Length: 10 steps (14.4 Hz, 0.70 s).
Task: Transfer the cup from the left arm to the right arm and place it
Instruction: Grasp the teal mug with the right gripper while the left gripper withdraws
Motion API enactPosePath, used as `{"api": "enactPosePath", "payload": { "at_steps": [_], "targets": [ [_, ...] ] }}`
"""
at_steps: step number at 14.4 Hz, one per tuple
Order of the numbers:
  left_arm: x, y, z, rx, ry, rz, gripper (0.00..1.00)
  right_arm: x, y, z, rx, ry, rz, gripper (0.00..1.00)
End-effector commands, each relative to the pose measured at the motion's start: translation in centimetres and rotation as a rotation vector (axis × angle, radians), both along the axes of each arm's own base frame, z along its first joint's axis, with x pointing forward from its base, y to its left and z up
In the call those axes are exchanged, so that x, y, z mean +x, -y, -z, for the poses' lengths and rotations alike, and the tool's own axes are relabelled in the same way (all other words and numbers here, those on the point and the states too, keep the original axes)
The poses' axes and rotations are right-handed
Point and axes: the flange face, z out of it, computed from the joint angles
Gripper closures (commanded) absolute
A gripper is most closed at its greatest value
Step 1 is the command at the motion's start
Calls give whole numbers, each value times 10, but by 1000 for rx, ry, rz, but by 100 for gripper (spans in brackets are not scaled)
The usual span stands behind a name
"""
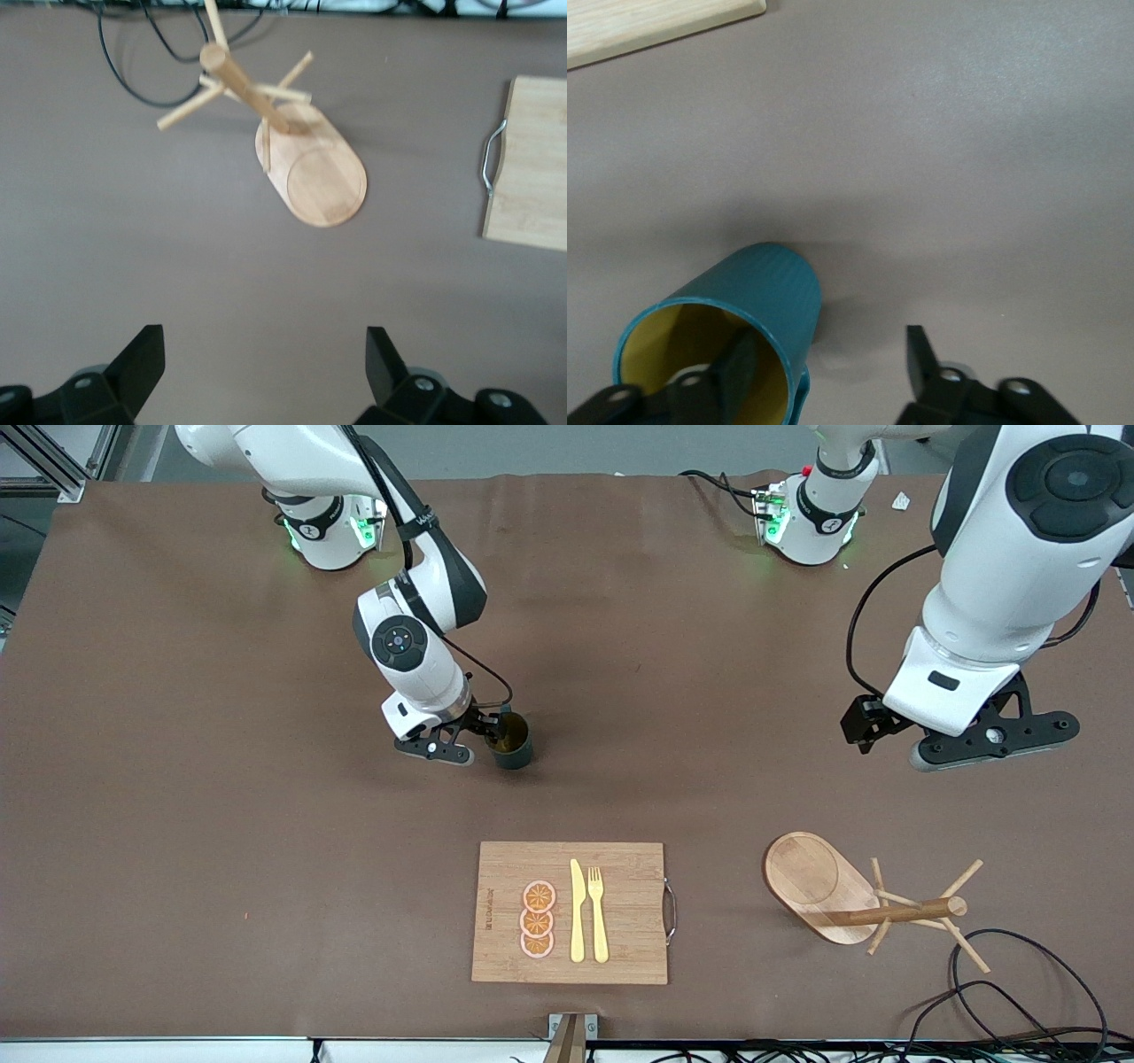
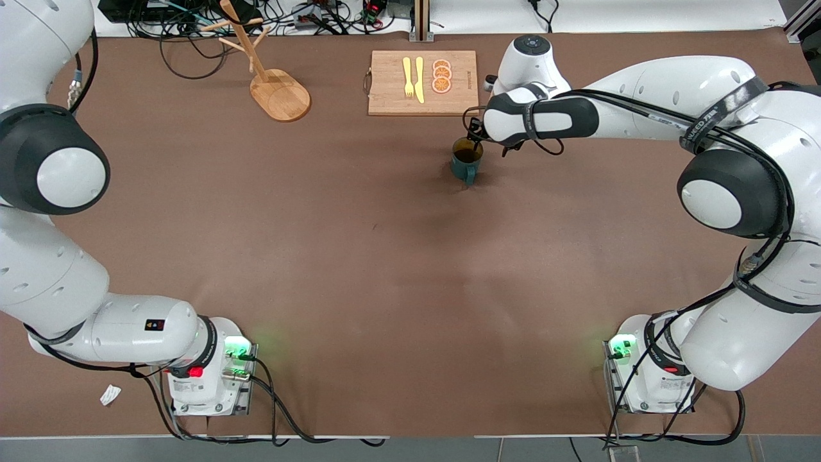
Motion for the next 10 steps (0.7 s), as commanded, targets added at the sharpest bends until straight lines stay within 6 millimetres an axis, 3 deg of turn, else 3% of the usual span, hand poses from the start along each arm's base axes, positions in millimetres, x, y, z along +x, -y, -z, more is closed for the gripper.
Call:
{"api": "enactPosePath", "payload": {
  "at_steps": [1,3,5,8,10],
  "targets": [
    [-4,-44,-26,-89,-32,24,0,-7,-12,6,9,8,1,33],
    [-11,-48,-40,-101,-20,54,0,-7,-14,7,13,16,-1,44],
    [-22,-76,-57,-133,-24,-6,0,-9,-16,8,12,15,-7,66],
    [-49,-92,-70,-116,-40,64,0,-9,-17,7,12,17,-11,96],
    [-63,-111,-71,-138,-59,108,0,-8,-15,7,8,19,-61,100]
  ]
}}
